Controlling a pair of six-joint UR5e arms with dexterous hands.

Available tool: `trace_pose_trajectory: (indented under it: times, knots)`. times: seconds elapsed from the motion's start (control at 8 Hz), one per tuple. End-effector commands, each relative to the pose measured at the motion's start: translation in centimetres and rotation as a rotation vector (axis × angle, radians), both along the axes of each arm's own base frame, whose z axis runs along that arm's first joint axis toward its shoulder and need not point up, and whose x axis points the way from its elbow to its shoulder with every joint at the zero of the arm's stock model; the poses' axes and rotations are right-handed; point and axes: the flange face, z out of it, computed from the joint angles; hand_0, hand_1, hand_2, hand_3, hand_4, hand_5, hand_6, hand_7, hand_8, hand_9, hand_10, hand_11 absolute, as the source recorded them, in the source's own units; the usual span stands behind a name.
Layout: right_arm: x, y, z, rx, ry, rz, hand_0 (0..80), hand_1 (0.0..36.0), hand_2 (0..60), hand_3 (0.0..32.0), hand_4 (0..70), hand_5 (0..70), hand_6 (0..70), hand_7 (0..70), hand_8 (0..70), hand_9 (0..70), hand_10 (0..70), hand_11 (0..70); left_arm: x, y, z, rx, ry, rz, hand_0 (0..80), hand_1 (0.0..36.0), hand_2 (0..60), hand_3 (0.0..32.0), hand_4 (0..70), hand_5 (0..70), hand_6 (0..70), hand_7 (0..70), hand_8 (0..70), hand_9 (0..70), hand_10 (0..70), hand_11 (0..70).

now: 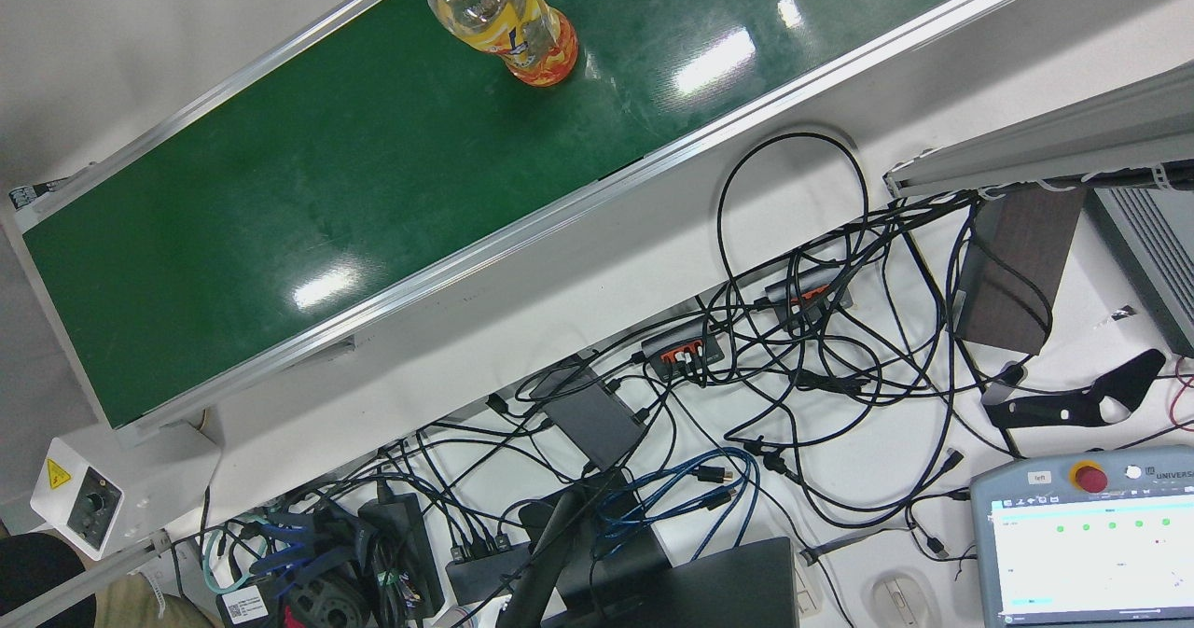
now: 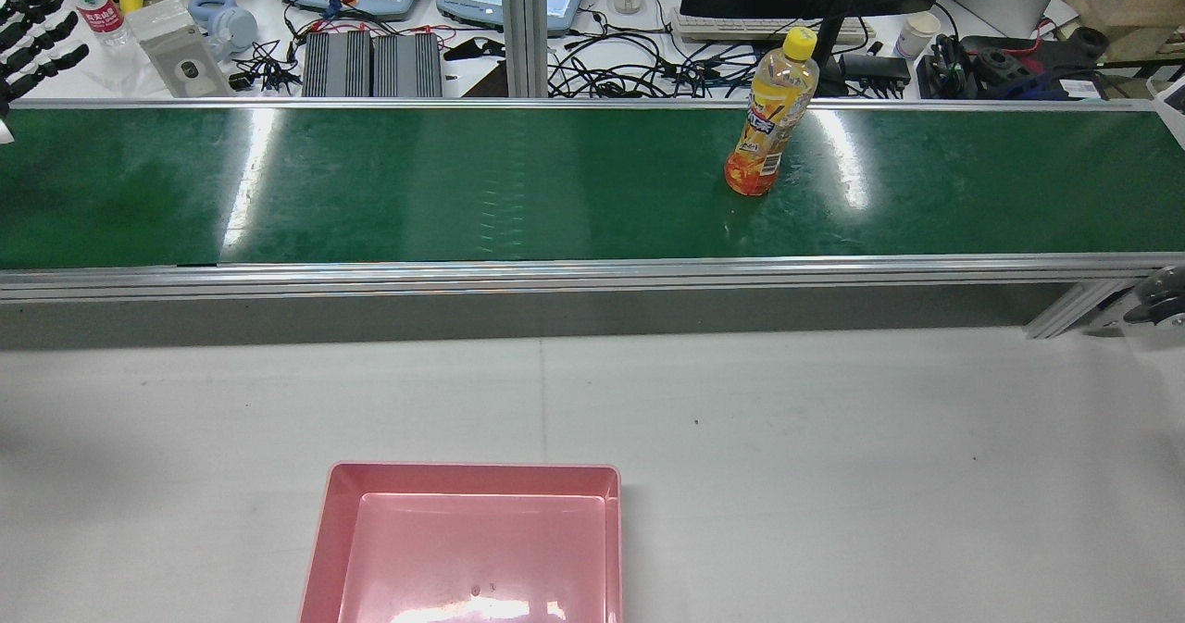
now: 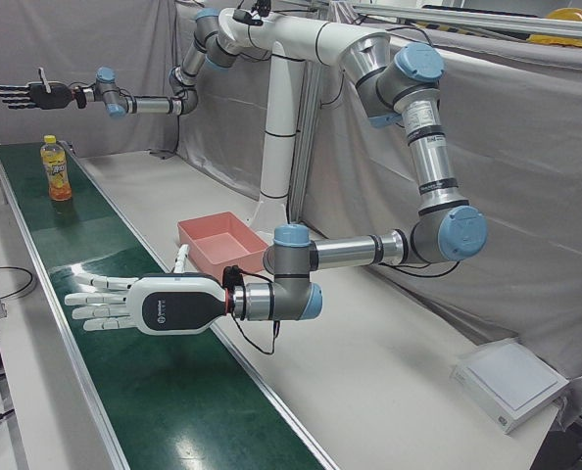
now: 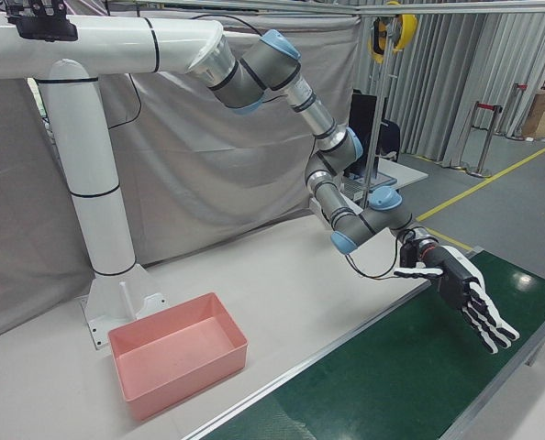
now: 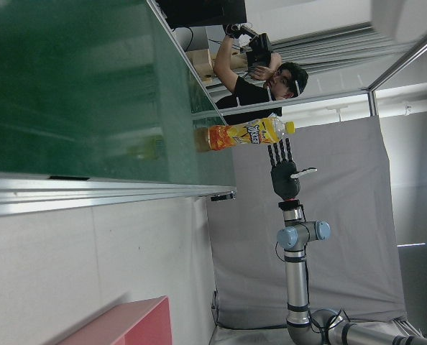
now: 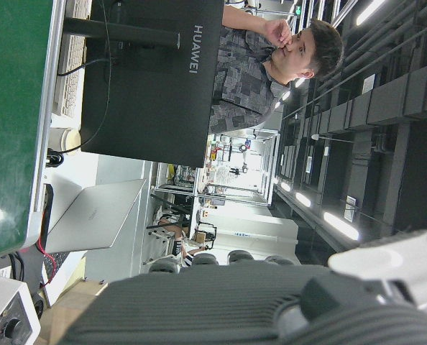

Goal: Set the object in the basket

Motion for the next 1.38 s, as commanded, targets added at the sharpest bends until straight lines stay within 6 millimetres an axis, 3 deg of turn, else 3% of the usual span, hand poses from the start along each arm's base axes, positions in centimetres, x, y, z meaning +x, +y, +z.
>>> trace_pose_trajectory:
  times: [0.0,0.5,1.25]
  knots:
    - [0.0,-0.01,-0.01,0.001,0.0,0.0,0.0,0.0,0.0,0.0,0.0,0.0,0.0,0.0,0.0,0.0,0.0,0.0,0.09,-0.18,-0.32,0.005,0.001,0.0,60.0,11.8,0.0,3.8,8.1,10.8,0.0,0.0,2.5,2.0,4.0,7.9]
    - [0.0,0.01,0.01,-0.001,0.0,0.0,0.0,0.0,0.0,0.0,0.0,0.0,0.0,0.0,0.0,0.0,0.0,0.0,0.09,-0.18,-0.32,0.005,0.001,0.0,57.6,8.2,0.0,3.6,8.4,11.1,0.0,0.0,2.4,2.0,3.7,7.1]
    - [0.0,0.02,0.08,-0.002,0.0,0.0,0.0,0.0,0.0,0.0,0.0,0.0,0.0,0.0,0.0,0.0,0.0,0.0,0.14,-0.34,-0.6,0.01,0.003,0.0,58.3,6.4,0.0,3.2,9.0,11.2,0.0,0.0,2.8,2.3,3.4,6.6]
